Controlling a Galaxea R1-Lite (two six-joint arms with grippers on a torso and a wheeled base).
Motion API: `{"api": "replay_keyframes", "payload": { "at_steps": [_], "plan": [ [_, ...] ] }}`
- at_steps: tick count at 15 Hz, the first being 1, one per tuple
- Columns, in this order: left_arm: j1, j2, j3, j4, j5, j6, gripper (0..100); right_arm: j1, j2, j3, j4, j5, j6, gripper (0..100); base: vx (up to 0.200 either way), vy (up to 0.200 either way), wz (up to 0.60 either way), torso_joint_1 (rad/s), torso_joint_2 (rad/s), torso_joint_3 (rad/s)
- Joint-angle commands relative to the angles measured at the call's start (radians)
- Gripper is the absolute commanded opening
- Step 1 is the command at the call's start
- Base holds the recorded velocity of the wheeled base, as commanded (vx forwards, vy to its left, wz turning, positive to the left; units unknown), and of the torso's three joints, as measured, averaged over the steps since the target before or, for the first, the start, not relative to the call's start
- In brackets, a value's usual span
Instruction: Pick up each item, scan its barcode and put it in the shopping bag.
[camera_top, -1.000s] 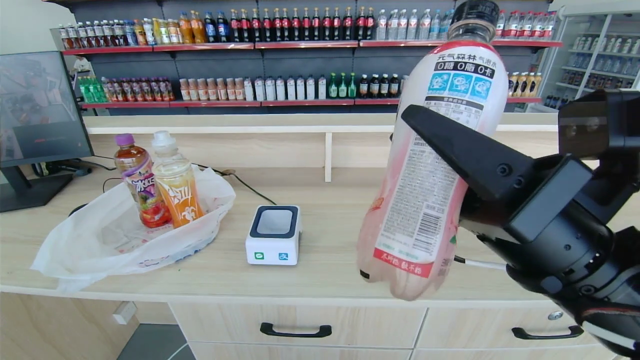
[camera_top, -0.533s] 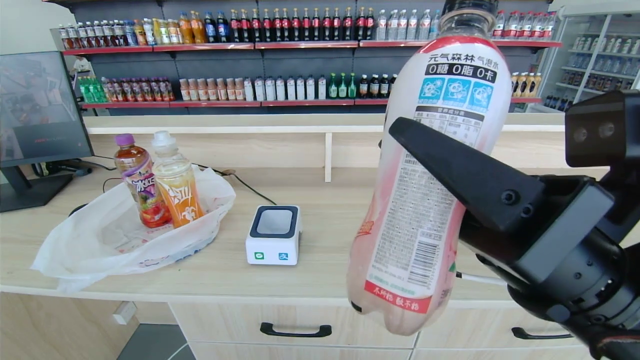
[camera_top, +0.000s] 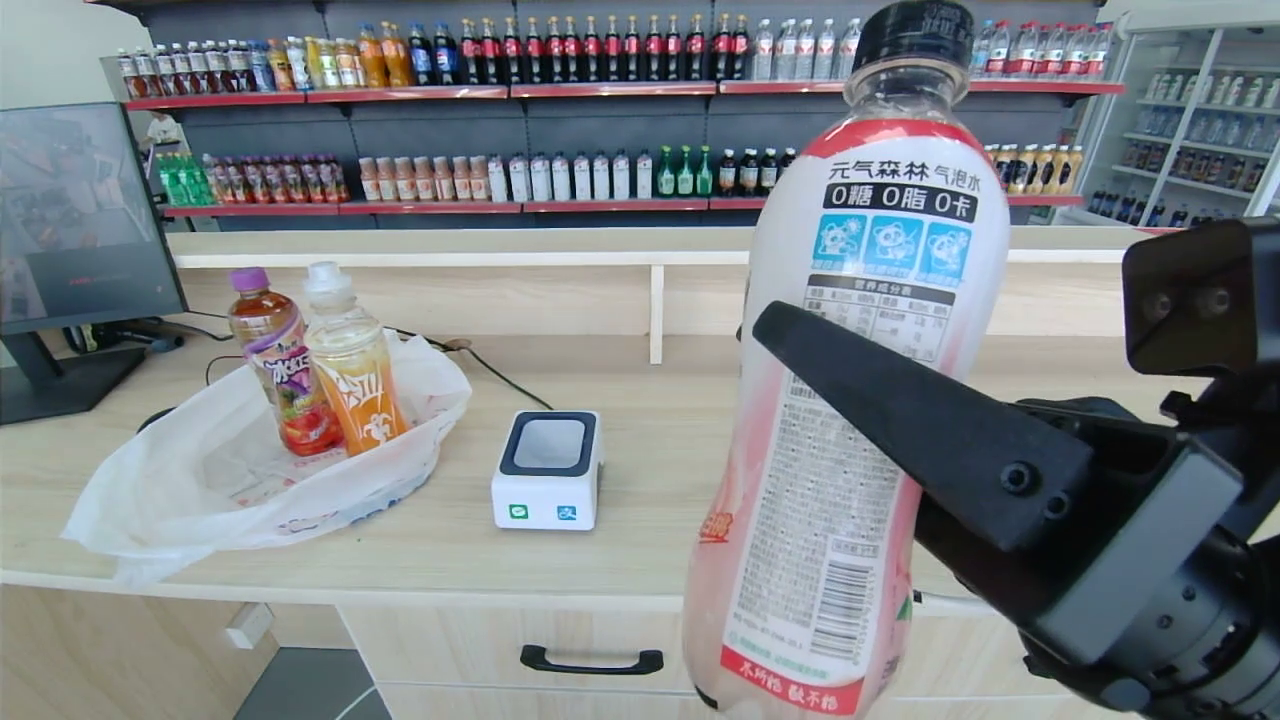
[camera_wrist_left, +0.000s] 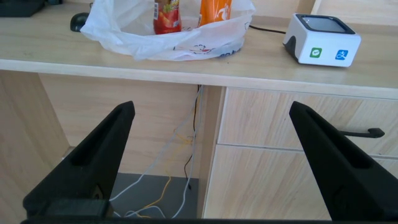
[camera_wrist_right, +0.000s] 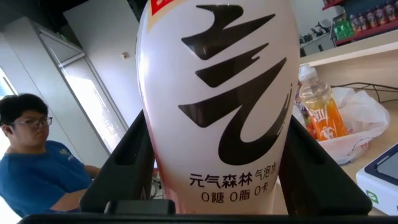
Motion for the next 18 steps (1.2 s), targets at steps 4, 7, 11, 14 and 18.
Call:
{"api": "replay_keyframes", "payload": {
  "at_steps": [4, 7, 11, 14, 18],
  "plan": [
    [0.0, 0.0, 0.001, 0.001, 0.0, 0.0, 100, 0.002, 0.017, -0.004, -0.001, 0.002, -0.01, 0, 0.0, 0.0, 0.0, 0.0, 0.0, 0.0],
    [0.0, 0.0, 0.0, 0.0, 0.0, 0.0, 100, 0.0, 0.032, -0.024, -0.001, 0.031, -0.022, 0, 0.0, 0.0, 0.0, 0.0, 0.0, 0.0],
    [0.0, 0.0, 0.001, 0.0, 0.0, 0.0, 100, -0.025, 0.066, 0.01, -0.001, 0.005, -0.238, 0, 0.0, 0.0, 0.0, 0.0, 0.0, 0.0],
    [0.0, 0.0, 0.001, 0.0, 0.0, 0.0, 100, -0.141, 0.09, 0.052, -0.001, -0.125, -0.507, 0, 0.0, 0.0, 0.0, 0.0, 0.0, 0.0],
    [0.0, 0.0, 0.0, 0.0, 0.0, 0.0, 100, -0.233, 0.086, 0.076, -0.001, -0.42, -0.66, 0, 0.0, 0.0, 0.0, 0.0, 0.0, 0.0]
  ]
}}
